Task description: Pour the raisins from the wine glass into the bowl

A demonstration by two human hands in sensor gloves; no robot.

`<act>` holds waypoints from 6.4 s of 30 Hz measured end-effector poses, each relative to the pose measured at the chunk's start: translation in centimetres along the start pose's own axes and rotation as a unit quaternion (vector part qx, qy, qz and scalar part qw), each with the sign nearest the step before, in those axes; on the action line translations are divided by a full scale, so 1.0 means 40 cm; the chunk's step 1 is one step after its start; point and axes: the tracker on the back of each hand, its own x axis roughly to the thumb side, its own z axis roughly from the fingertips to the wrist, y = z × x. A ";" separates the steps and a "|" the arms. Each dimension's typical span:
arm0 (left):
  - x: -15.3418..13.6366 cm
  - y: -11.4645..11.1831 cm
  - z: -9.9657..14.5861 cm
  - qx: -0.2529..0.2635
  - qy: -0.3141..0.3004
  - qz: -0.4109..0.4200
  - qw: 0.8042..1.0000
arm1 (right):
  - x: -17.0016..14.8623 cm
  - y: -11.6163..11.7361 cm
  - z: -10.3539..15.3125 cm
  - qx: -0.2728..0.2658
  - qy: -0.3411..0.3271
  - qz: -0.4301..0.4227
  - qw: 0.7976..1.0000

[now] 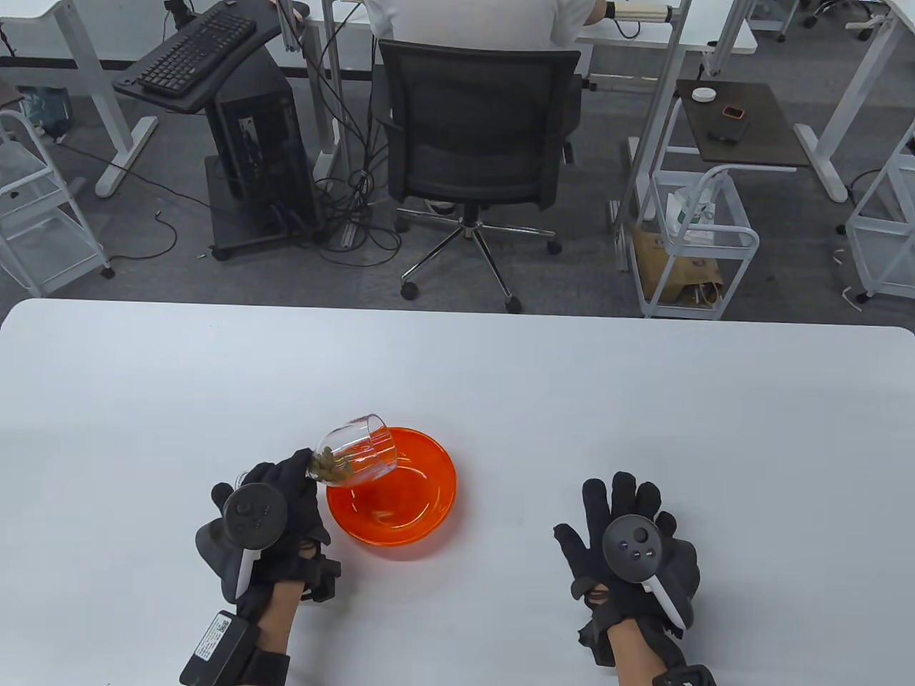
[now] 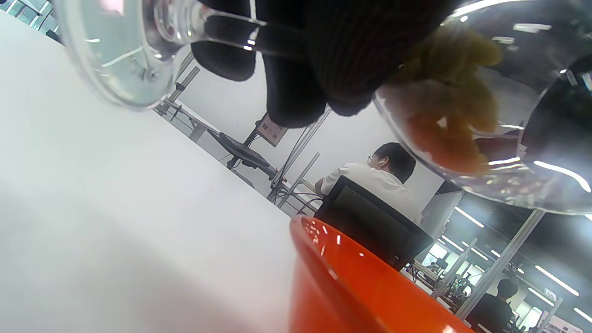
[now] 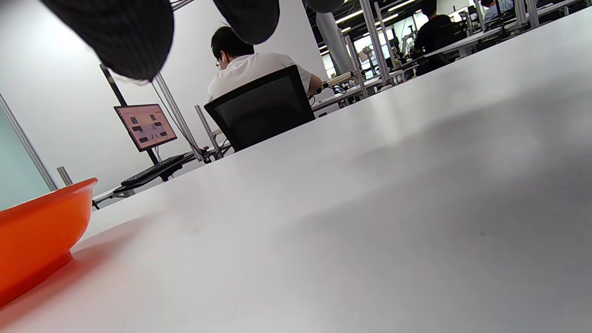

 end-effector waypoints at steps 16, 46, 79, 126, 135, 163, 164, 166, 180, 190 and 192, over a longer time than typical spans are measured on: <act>0.012 0.000 0.003 0.020 -0.021 -0.071 0.997 | 0.003 0.002 0.002 0.002 -0.002 0.006 1.000; 0.050 0.002 0.017 0.052 -0.070 -0.163 0.983 | 0.012 0.009 0.002 0.009 -0.005 0.018 1.000; 0.067 0.003 0.020 0.070 -0.092 -0.206 0.972 | 0.016 0.018 0.002 0.026 -0.002 0.023 0.999; 0.113 0.007 0.045 0.104 -0.141 -0.274 0.946 | 0.027 0.027 0.006 0.036 -0.004 0.036 0.999; 0.131 0.008 0.056 0.110 -0.155 -0.284 0.940 | 0.030 0.029 0.006 0.038 -0.007 0.038 0.999; 0.135 0.007 0.058 0.123 -0.162 -0.289 0.936 | 0.032 0.032 0.008 0.042 -0.006 0.043 0.998; 0.134 0.009 0.058 0.123 -0.161 -0.288 0.936 | 0.032 0.033 0.008 0.042 -0.006 0.042 0.998; 0.134 0.010 0.058 0.124 -0.160 -0.287 0.936 | 0.033 0.033 0.008 0.042 -0.007 0.042 0.998; 0.106 0.038 0.043 0.118 -0.115 -0.221 0.961 | 0.031 0.033 0.005 0.043 -0.008 0.035 0.998; 0.019 0.058 0.005 0.059 0.000 -0.025 0.998 | 0.030 0.033 0.006 0.045 -0.007 0.033 0.998; -0.004 0.050 -0.003 0.035 0.026 0.036 0.998 | 0.031 0.034 0.006 0.045 -0.008 0.034 0.998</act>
